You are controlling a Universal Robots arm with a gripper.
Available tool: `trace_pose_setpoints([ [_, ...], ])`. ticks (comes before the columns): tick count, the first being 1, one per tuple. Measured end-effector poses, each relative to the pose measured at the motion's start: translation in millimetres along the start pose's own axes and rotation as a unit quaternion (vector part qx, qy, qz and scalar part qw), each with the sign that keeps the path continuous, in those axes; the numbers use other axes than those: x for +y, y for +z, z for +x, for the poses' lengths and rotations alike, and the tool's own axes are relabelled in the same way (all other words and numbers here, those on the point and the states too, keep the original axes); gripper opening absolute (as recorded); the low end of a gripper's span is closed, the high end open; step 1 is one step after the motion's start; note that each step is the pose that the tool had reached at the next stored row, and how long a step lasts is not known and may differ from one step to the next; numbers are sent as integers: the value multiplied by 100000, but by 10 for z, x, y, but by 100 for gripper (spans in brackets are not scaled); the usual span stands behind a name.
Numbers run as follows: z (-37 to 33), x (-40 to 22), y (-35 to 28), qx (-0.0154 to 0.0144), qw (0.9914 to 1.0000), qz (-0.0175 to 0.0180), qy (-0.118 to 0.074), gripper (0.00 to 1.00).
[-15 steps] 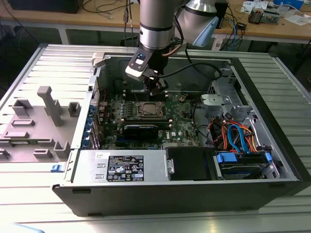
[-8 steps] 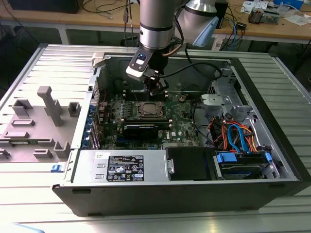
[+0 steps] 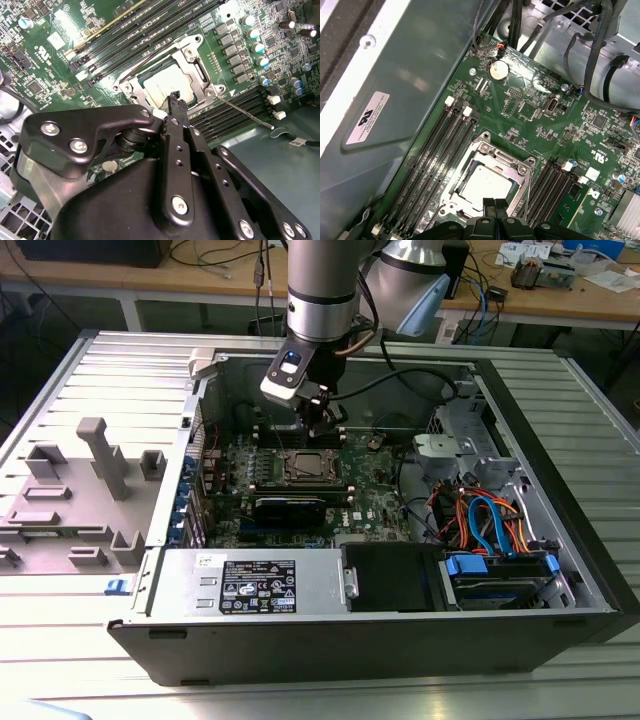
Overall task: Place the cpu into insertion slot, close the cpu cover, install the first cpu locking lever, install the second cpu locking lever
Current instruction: 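Install the first cpu locking lever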
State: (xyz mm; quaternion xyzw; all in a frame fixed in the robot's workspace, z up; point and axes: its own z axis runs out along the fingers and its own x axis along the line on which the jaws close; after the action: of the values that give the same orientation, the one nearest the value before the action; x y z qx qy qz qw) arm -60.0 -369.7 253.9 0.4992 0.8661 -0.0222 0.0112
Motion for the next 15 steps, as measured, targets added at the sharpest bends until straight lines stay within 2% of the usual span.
trace_pose_setpoints([
  [15,0,0,0,-37,99989,-65,-1460,11],
])
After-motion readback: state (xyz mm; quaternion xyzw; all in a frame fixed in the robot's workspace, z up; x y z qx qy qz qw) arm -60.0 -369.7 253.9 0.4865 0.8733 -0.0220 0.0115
